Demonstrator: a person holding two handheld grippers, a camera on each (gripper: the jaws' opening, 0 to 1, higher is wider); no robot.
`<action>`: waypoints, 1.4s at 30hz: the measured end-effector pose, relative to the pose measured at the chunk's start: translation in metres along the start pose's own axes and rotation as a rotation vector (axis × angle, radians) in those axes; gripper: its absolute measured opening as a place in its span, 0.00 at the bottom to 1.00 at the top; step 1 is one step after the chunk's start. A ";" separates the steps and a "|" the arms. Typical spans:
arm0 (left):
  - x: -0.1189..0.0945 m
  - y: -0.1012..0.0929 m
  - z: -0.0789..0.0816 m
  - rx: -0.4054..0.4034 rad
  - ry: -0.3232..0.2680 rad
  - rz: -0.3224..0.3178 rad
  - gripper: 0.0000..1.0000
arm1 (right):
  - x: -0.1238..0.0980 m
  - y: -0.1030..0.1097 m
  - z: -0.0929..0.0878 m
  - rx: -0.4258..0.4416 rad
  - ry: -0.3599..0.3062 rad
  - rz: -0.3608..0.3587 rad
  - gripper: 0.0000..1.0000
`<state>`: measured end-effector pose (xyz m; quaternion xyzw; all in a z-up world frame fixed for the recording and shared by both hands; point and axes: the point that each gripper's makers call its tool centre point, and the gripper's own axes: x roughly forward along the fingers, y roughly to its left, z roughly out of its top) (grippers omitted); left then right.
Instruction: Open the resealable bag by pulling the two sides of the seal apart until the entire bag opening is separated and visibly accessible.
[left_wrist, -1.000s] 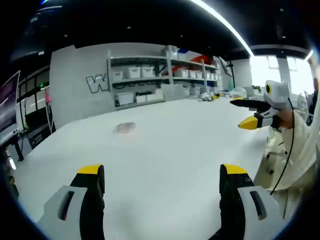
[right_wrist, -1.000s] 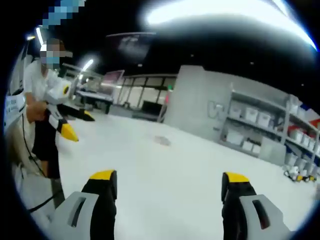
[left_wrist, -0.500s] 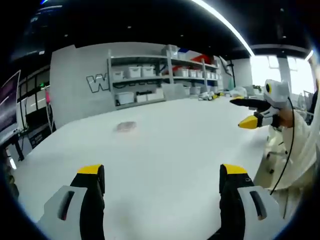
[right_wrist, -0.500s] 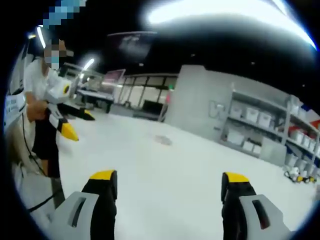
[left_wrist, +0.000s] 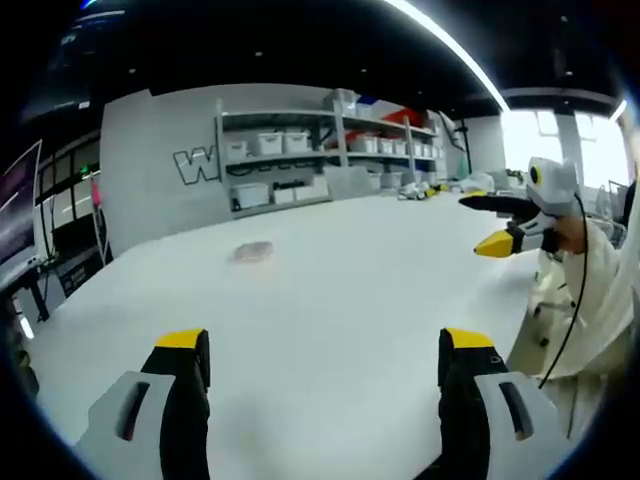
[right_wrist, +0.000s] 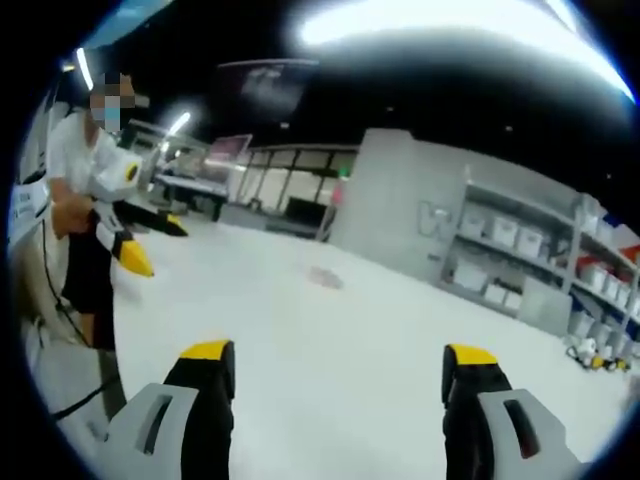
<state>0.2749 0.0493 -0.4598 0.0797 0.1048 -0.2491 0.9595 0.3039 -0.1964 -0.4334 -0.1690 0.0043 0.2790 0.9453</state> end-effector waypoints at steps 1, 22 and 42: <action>0.000 0.000 0.000 0.000 0.000 0.000 0.94 | 0.000 -0.001 0.000 -0.008 0.001 -0.003 0.86; 0.001 -0.001 0.002 0.002 0.000 -0.007 0.93 | 0.012 -0.008 0.010 -0.115 -0.029 -0.031 0.85; 0.000 -0.001 0.001 0.003 0.001 -0.003 0.93 | 0.030 -0.005 0.011 -0.203 -0.019 -0.009 0.83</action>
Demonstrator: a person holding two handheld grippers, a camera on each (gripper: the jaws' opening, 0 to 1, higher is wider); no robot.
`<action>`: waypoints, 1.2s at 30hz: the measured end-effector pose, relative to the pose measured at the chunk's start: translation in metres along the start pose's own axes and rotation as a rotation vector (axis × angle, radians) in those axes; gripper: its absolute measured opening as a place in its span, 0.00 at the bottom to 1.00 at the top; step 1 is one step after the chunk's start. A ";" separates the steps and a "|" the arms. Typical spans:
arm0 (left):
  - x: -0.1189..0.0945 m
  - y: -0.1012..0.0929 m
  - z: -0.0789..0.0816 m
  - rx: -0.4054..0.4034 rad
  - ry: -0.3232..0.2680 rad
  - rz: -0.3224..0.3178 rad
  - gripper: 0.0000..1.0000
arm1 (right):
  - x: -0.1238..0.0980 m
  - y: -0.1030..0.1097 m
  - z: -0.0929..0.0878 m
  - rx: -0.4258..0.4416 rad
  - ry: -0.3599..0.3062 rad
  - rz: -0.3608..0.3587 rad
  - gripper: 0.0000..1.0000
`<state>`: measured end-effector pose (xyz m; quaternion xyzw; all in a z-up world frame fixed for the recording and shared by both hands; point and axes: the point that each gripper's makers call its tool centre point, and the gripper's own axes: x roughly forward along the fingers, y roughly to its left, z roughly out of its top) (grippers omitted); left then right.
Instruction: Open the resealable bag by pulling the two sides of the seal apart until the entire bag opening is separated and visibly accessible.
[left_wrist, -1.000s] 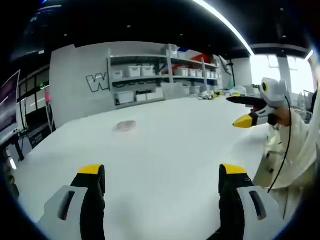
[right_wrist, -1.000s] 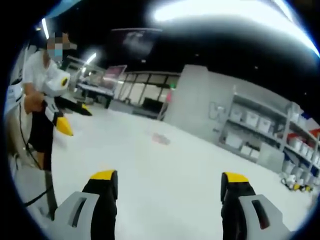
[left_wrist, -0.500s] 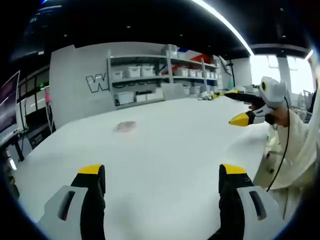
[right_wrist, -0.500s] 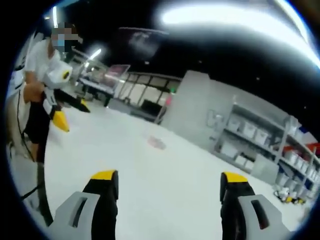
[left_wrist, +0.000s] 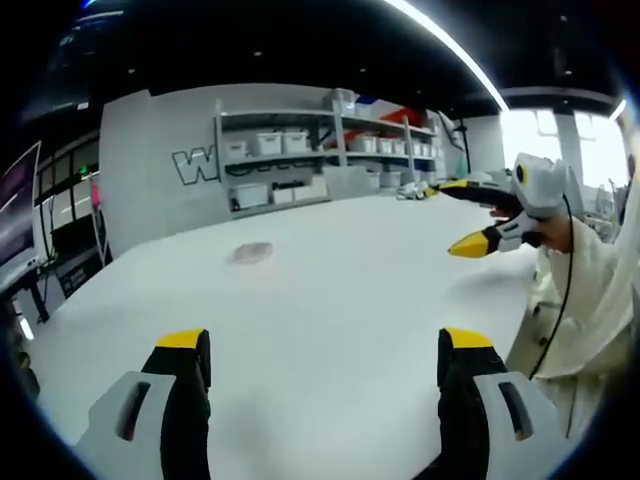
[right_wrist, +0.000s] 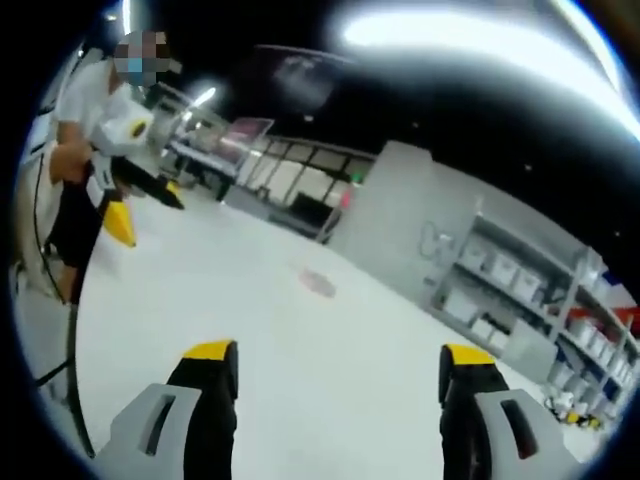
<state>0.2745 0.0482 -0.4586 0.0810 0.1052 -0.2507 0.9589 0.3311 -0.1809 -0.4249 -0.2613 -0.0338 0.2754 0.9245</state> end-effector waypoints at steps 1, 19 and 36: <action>0.000 0.000 0.000 0.000 0.000 0.000 0.93 | 0.001 0.001 0.000 -0.002 0.000 0.003 0.83; -0.002 0.000 -0.003 -0.006 0.002 0.001 0.93 | 0.021 0.010 0.001 -0.064 0.007 0.045 0.83; -0.003 0.001 -0.003 -0.007 0.003 0.004 0.93 | 0.033 0.015 -0.002 -0.115 0.033 0.083 0.84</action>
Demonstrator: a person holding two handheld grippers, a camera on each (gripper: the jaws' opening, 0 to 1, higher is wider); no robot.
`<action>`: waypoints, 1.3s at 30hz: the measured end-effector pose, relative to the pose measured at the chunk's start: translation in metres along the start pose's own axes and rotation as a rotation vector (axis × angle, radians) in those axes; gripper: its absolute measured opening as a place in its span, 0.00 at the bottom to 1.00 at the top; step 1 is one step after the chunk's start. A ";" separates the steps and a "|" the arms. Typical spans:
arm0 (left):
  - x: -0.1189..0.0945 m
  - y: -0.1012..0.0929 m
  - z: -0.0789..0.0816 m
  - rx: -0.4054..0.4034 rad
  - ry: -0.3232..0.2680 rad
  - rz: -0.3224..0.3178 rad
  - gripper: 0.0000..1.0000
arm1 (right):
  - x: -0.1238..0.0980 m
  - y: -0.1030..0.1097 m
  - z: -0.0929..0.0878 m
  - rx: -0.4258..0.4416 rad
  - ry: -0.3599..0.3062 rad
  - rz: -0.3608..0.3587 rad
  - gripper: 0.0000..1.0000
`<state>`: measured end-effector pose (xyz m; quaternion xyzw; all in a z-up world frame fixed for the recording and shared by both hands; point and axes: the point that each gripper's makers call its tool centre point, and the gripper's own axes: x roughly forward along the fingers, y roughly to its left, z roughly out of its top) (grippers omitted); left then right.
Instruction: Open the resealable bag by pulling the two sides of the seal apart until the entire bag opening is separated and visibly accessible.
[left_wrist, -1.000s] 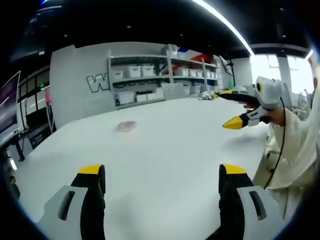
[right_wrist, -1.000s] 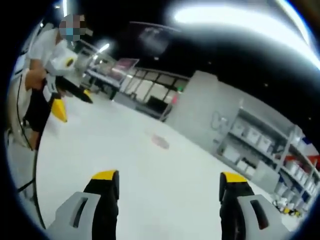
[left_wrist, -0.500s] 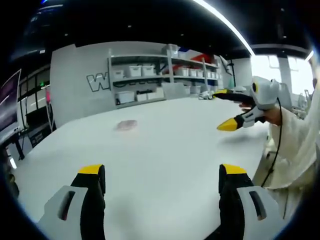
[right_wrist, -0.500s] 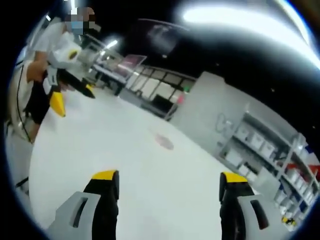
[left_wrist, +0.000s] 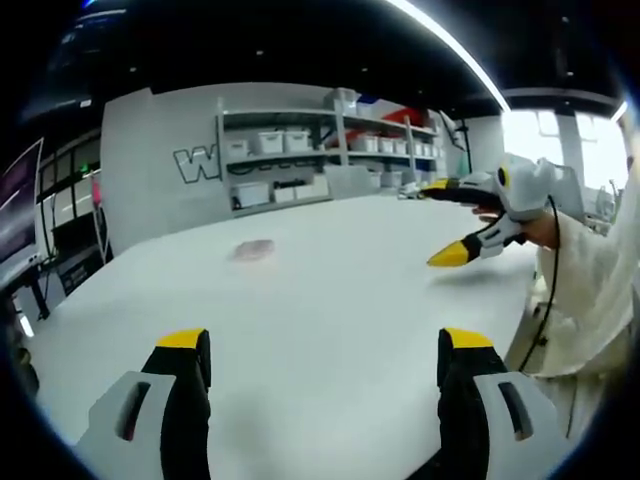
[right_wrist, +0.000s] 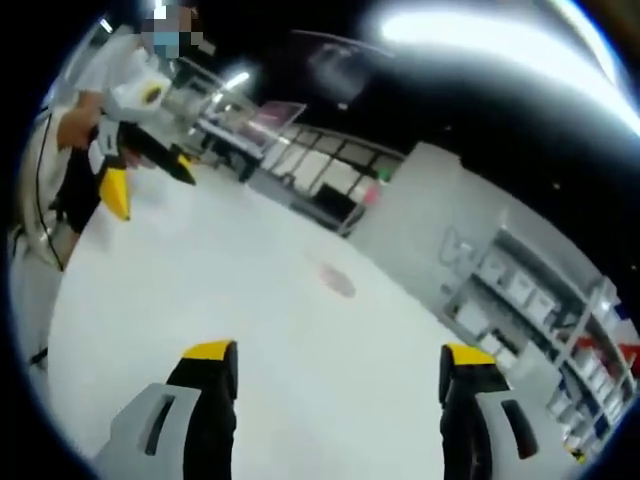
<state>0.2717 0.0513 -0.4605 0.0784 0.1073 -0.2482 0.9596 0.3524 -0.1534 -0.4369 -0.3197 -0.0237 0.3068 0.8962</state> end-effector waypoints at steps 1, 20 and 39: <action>0.000 0.000 0.000 0.000 0.000 0.000 0.93 | 0.001 0.000 -0.001 0.000 0.006 0.002 0.85; 0.000 -0.001 0.002 0.003 -0.002 -0.001 0.93 | 0.021 0.006 0.004 0.049 -0.002 0.072 0.84; -0.001 -0.002 0.003 0.005 -0.008 -0.002 0.93 | 0.036 0.008 0.007 0.148 -0.019 0.111 0.84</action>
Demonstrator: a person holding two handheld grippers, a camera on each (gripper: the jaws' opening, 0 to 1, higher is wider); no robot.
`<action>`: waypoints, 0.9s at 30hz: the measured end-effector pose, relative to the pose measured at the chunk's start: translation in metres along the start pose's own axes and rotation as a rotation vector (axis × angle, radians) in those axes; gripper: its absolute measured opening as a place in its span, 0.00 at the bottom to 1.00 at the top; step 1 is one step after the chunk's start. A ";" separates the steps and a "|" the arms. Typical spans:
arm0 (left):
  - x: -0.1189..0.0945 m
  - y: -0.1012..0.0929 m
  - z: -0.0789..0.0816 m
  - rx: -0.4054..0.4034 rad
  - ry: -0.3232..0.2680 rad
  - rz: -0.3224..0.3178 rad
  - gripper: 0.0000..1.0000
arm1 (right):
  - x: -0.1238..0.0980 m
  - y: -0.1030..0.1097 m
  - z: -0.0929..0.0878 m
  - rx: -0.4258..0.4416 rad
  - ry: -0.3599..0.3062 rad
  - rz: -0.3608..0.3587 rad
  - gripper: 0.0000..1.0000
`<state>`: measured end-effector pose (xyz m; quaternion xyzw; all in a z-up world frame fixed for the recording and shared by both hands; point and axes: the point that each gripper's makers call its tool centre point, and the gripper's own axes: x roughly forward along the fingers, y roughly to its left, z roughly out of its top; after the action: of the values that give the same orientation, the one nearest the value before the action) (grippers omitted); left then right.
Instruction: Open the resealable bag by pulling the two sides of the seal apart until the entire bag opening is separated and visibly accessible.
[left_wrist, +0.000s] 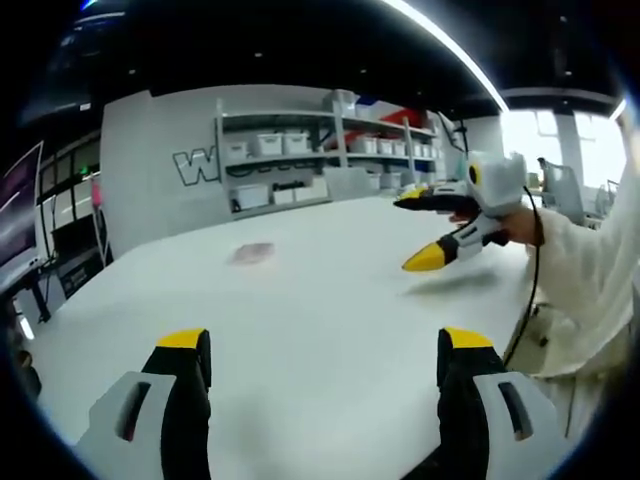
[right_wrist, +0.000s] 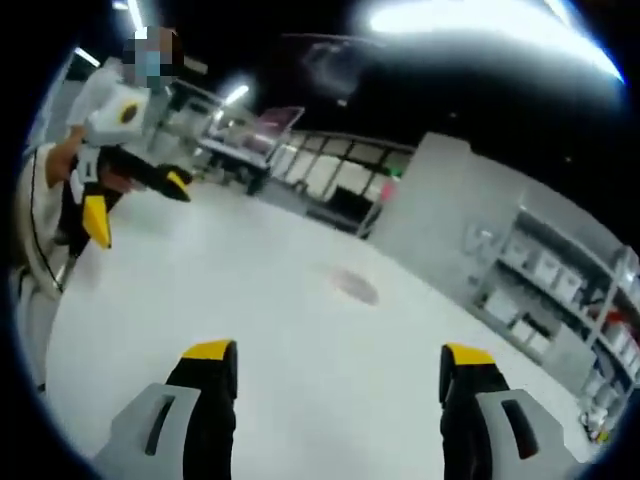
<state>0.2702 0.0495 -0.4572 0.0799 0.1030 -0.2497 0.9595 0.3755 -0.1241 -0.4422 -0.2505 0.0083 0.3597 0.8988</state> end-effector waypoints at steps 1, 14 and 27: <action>0.000 0.000 0.000 0.000 0.000 0.001 0.93 | 0.002 0.000 -0.001 0.020 0.006 0.006 0.84; -0.002 -0.001 0.001 0.001 -0.004 0.002 0.93 | 0.015 0.004 0.004 0.069 -0.010 0.031 0.83; -0.005 0.001 0.001 -0.001 -0.006 0.008 0.93 | 0.036 0.004 0.011 0.093 -0.014 0.046 0.82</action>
<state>0.2666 0.0519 -0.4551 0.0789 0.0998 -0.2462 0.9608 0.3983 -0.0937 -0.4414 -0.2057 0.0245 0.3810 0.9010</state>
